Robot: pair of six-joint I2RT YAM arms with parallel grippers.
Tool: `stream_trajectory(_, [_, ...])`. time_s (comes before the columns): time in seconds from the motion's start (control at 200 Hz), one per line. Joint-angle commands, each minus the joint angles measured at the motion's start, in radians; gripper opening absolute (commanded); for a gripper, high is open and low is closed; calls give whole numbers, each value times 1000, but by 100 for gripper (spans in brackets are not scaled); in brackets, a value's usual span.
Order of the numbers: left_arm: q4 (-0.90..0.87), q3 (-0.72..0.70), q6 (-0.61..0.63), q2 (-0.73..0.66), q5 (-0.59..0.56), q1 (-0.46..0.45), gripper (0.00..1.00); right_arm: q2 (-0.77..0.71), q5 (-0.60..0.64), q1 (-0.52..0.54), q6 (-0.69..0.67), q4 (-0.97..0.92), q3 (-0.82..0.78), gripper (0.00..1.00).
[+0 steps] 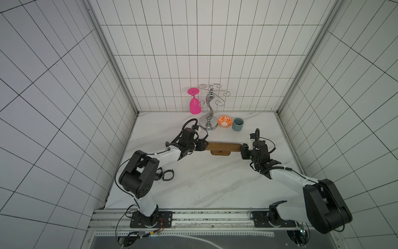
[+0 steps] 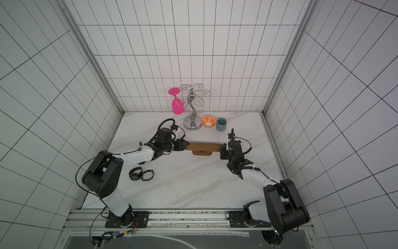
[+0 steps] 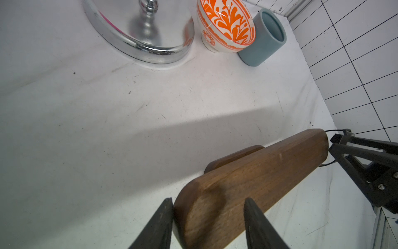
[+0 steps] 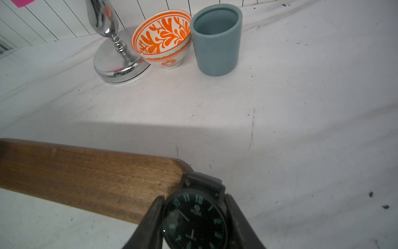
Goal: Place watch on stand
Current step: Place the watch on the stand.
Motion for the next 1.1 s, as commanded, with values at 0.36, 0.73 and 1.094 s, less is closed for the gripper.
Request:
stream_trajectory(0.36, [30,28,1,28,25,-1,47,-6,-69,34,-39,7,126,27])
stream_trajectory(0.73, [20,37,12,32,21,-11,47,51,4,110,-69,-35,186,28])
stream_trajectory(1.094, [5,44,27,29,5,-16,45,77,42,106,-51,-77,200,37])
